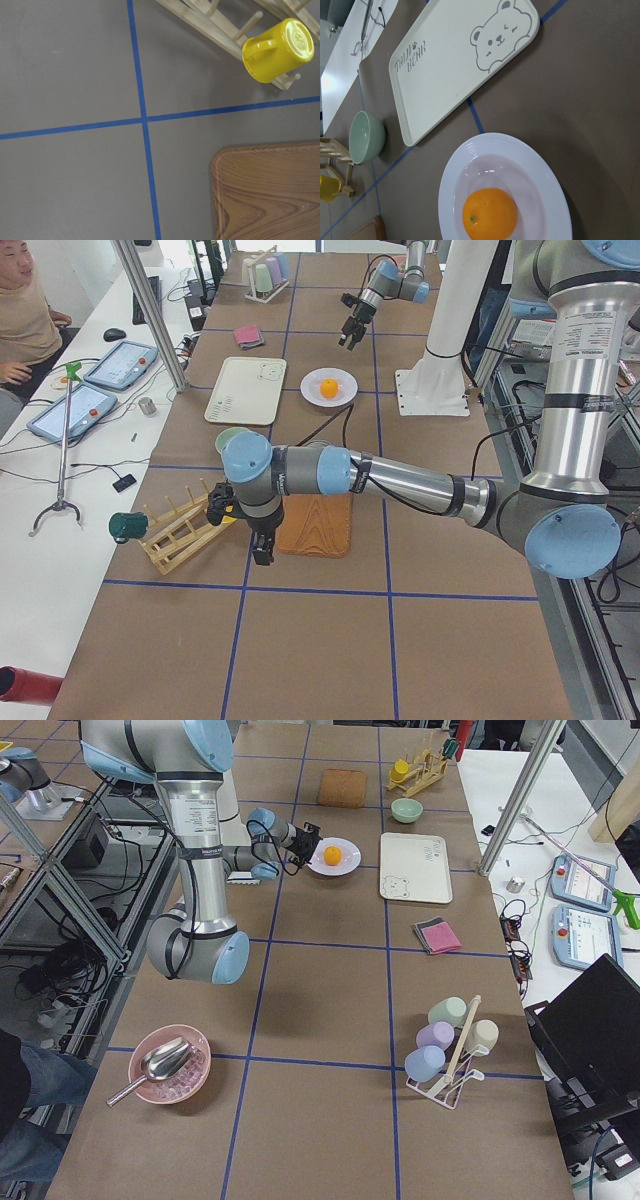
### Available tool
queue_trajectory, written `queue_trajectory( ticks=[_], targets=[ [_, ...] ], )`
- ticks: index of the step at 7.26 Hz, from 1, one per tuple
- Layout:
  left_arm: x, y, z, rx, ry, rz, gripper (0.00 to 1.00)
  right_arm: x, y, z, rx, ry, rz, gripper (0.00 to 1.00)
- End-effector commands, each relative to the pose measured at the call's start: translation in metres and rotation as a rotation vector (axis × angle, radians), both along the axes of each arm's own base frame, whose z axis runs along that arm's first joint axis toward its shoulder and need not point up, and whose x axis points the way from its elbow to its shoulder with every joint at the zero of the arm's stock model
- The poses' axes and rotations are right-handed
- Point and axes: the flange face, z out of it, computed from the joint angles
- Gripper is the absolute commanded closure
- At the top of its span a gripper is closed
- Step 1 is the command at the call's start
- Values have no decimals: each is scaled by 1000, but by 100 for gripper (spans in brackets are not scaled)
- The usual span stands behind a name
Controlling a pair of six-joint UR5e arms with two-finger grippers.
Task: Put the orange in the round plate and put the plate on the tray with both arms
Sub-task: 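Grip the plate rim nearest the robot with the right gripper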
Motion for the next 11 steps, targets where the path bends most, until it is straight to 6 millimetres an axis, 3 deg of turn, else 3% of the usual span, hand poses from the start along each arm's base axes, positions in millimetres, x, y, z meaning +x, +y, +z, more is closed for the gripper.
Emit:
queue_trajectory(
  ticks=[1, 3, 4, 7, 8, 9, 10, 11],
  targets=[
    [0, 10, 12, -23, 1, 1, 0, -51, 1, 16, -39, 34, 22, 1],
    [3, 11, 10, -35, 50, -8, 0, -57, 0, 27, -42, 59, 23, 6],
    [3, 11, 10, -37, 50, -8, 0, -55, -9, 26, -47, 56, 41, 14],
    [3, 11, 9, -34, 52, -7, 0, -75, -46, 26, -65, 72, 92, 22],
    [3, 11, 9, -33, 53, -7, 0, -85, -47, 41, -70, 104, 91, 22],
    [3, 11, 9, -33, 52, -7, 0, -88, -49, 35, -70, 96, 93, 26],
    [3, 11, 9, -33, 52, -7, 0, -92, -48, 37, -74, 99, 91, 41],
    [3, 11, 9, -33, 52, -7, 0, -94, -48, 32, -88, 82, 96, 77]
  ],
)
